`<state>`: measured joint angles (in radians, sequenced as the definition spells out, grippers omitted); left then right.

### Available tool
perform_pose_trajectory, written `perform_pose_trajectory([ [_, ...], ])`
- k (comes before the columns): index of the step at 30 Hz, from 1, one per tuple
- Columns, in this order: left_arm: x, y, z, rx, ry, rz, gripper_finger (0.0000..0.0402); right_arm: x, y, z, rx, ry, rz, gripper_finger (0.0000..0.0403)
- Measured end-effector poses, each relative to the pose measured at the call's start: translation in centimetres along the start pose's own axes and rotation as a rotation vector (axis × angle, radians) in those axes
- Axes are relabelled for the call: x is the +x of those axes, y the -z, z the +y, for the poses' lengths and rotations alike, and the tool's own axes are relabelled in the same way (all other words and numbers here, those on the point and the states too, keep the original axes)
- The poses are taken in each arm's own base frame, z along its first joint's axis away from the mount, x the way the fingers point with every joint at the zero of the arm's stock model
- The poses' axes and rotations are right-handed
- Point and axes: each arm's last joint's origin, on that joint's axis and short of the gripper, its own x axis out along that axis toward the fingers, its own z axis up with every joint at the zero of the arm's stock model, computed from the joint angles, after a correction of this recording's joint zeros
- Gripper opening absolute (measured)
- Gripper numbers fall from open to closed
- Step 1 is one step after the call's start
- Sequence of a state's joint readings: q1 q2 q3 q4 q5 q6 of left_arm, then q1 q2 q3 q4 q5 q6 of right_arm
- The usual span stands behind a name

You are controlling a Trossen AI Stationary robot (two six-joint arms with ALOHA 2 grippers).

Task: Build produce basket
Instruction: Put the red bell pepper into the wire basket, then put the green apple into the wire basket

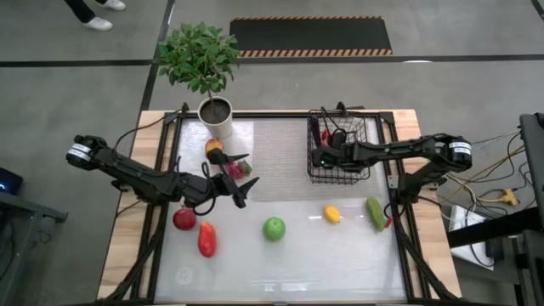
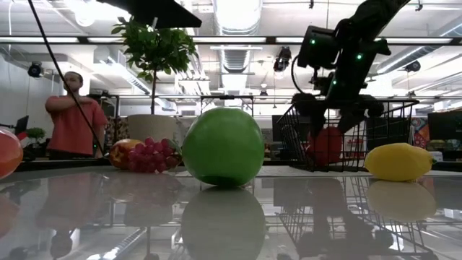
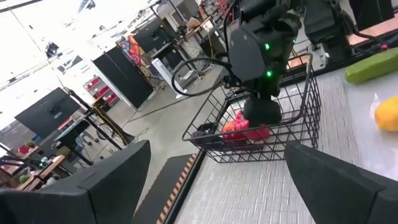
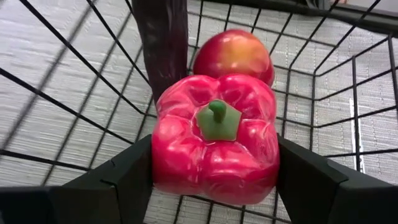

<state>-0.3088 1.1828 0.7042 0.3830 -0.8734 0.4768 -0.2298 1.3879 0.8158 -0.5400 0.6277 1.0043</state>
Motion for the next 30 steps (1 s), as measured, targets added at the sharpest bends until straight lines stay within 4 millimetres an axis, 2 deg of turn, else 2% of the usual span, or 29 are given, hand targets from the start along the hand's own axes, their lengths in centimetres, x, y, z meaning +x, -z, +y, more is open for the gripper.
perform_pose_trajectory([
  [4,0.1,0.2,-0.2,0.009,0.003,0.006,0.0355,0.5,0.4,0.2,-0.016,0.018,0.011,0.0283],
  [8,0.1,0.2,-0.2,0.010,0.004,0.007,0.0355,0.7,0.5,0.2,-0.020,0.023,0.014,0.0315],
  [14,0.1,0.2,-0.2,0.011,0.004,0.007,0.0355,0.2,0.2,0.0,-0.015,0.007,0.010,0.0352],
  [24,0.1,0.3,-0.2,0.011,0.005,0.009,0.0354,-2.0,-1.4,-0.5,-0.045,-0.032,-0.018,0.0342],
  [30,0.1,0.3,-0.3,-0.016,0.006,0.010,0.0354,-4.4,-2.7,-0.9,-0.090,-0.116,-0.067,0.0341],
])
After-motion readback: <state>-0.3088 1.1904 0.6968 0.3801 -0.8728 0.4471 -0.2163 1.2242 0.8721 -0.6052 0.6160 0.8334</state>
